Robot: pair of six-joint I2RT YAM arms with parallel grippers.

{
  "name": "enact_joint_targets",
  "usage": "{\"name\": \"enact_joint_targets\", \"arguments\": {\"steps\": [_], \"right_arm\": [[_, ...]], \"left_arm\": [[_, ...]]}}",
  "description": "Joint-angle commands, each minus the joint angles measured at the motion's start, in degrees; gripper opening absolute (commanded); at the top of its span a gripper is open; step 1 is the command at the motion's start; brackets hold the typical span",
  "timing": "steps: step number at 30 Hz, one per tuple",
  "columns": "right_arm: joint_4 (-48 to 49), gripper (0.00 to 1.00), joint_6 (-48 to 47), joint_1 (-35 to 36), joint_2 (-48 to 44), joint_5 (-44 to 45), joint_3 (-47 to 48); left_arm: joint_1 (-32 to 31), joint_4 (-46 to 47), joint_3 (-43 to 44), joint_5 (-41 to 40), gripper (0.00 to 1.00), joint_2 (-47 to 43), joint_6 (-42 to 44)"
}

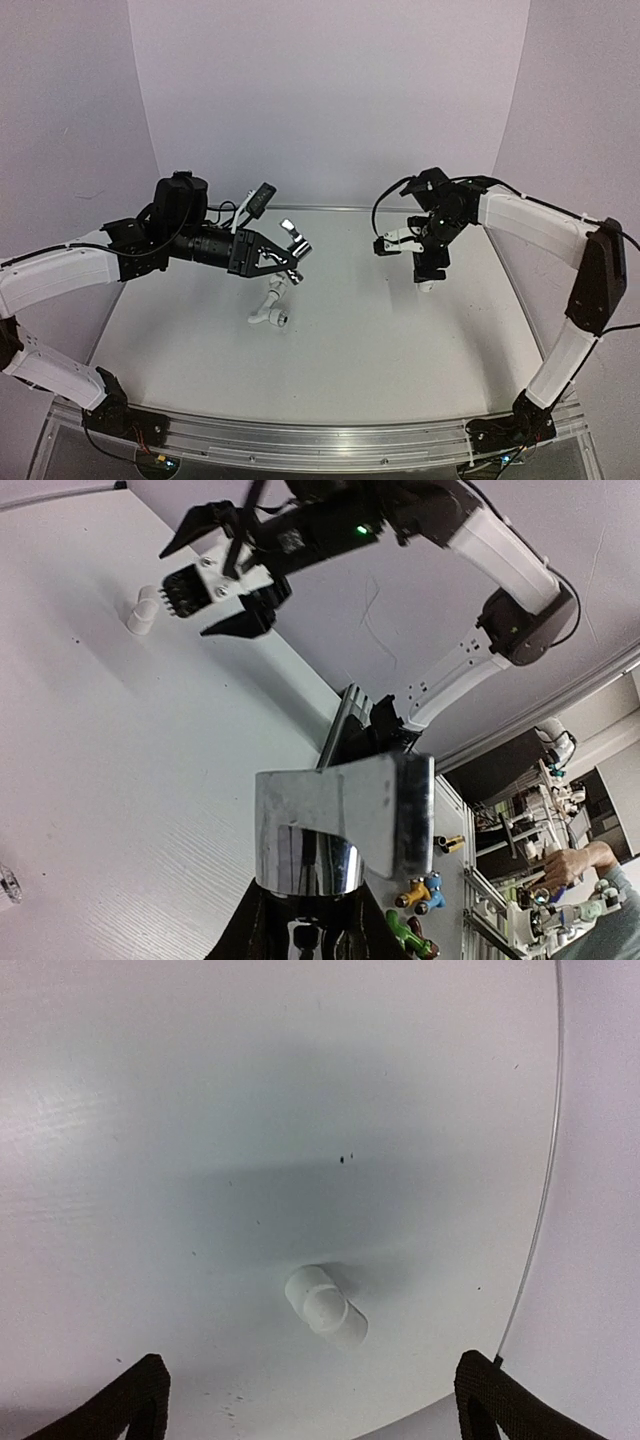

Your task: Install the water faucets

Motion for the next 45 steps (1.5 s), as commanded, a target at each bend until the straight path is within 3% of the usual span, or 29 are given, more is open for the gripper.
{"name": "enact_joint_targets", "arguments": {"steps": [1,9,20,29,34,42,45], "right_arm": [[-2.85,0.94,-15.31,-5.6,7.81,9.7,4.81],[-3.46,0.92,-25.07,-10.84,17.56,6.46,12.75],[-3.18,0.89,-29.34,-11.34,22.99,6.48,11.53],[-1.68,0.78,-29.74,-11.41,27.23,7.35,10.92],[-1.08,0.69,-30.14,-11.67,28.14,7.76,10.54],[-0.31,0.44,-30.23,-12.35,28.57,8.65,10.67],[-0.2,0.4,-30.2,-12.39,28.29,8.72,10.36]], "left_arm": [[0.03,3.13,3.46,6.18,0.0,1.01,1.02],[0.03,2.51,2.91,4.97,0.0,0.4,1.42],[0.03,1.02,3.41,2.84,0.0,1.07,2.9],[0.03,0.53,4.21,2.4,0.0,1.72,2.57],[0.03,0.22,4.24,2.2,0.0,1.31,2.64],[0.09,0.15,4.17,1.9,0.0,1.26,2.93],[0.11,0.03,4.45,1.91,0.0,1.35,2.92]]}}
